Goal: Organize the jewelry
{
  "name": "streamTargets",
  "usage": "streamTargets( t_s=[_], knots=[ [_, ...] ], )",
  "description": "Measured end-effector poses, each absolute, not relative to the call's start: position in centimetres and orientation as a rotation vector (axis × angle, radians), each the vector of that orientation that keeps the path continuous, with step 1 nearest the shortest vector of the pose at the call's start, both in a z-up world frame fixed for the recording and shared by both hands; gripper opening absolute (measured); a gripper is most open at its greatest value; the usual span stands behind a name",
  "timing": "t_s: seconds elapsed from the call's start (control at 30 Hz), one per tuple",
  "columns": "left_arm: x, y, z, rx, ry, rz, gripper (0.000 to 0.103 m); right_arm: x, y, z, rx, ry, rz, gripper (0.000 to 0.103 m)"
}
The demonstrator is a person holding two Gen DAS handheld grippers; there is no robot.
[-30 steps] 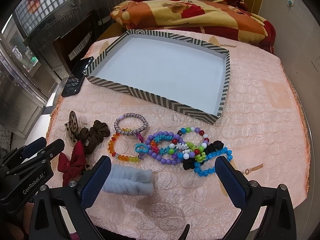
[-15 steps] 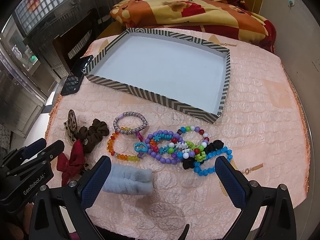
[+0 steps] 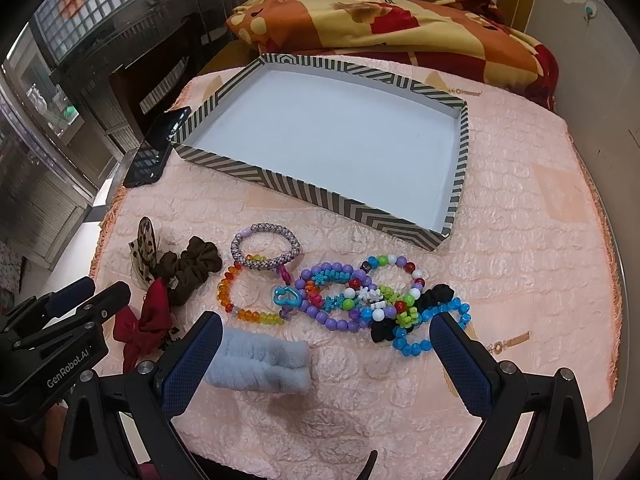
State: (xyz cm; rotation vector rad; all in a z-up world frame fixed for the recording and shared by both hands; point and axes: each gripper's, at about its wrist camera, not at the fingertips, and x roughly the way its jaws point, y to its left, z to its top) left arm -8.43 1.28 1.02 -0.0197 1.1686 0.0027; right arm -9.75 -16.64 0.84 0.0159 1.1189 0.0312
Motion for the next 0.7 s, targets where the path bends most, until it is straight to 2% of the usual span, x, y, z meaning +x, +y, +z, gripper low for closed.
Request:
streamTargets(
  t_s=[0.3, 0.7],
  knots=[
    [-7.8, 1.9, 0.8, -0.036, 1.190, -0.001, 0.050, -9.1, -16.4, 0.6, 0.008, 1.109, 0.047, 0.103],
    [-4.1, 7.6, 0.4, -0.150, 1.254, -0.040, 0.050, -6.3, -16.0, -0.1, 0.018, 1.107, 0.128, 0.102]
  ],
)
